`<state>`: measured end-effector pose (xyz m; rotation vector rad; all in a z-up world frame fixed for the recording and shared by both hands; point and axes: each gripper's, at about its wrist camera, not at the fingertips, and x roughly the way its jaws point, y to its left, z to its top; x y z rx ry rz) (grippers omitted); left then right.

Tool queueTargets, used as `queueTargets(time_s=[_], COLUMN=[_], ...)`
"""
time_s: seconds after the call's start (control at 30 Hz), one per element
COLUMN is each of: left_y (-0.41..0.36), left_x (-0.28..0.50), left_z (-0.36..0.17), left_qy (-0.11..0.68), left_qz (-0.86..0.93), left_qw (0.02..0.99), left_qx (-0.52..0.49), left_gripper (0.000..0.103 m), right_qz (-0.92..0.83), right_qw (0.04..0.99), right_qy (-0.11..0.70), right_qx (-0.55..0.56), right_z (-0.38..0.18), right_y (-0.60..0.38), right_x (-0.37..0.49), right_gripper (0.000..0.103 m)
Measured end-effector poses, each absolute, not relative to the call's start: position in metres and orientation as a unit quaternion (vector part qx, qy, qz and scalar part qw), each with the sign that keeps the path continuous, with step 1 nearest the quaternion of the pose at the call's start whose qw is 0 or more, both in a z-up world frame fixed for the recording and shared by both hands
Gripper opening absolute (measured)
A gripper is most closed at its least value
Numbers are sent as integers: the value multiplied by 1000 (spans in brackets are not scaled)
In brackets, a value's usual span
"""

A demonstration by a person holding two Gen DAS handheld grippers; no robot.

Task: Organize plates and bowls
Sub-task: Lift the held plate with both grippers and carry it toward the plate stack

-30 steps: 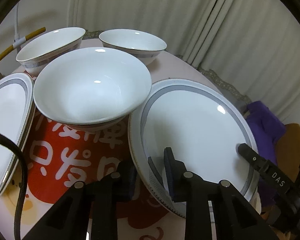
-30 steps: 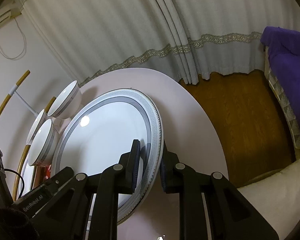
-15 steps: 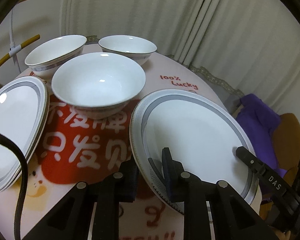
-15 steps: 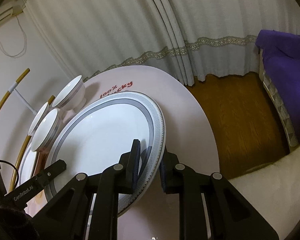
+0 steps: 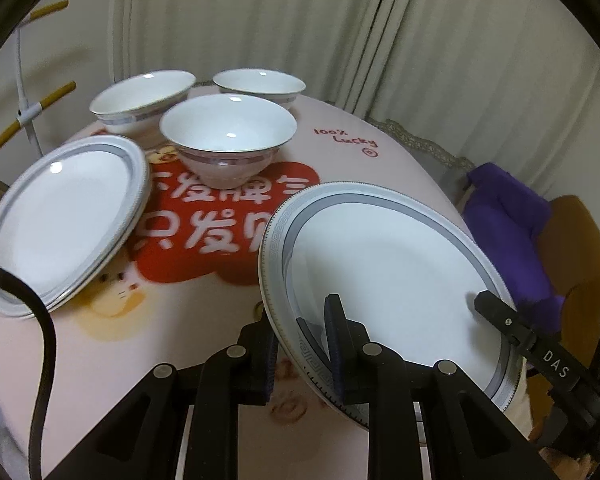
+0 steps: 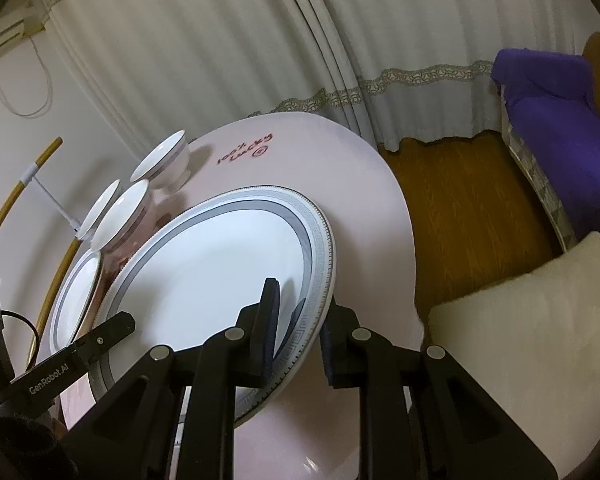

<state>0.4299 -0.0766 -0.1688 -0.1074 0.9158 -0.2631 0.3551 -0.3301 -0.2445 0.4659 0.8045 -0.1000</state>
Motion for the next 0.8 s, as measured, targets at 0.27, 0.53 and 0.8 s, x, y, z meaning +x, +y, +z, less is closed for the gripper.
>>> queueTargets(time_s=[0.27, 0.53, 0.8], left_y=[-49, -9, 38], left_x=[389, 364, 347], left_z=[-149, -134, -122], left_qy=[428, 415, 406], left_qz=[-129, -119, -100], left_qw=[893, 900, 905], left_qx=[-47, -55, -72], left_gripper=[19, 19, 19], right_qz=[-41, -23, 1], right_qw=[894, 899, 903], right_qy=[384, 383, 381], right_qx=[226, 212, 201], right_z=[-238, -226, -221], right_y=[-304, -269, -227], right_x=[328, 324, 331], right_gripper=[19, 19, 19])
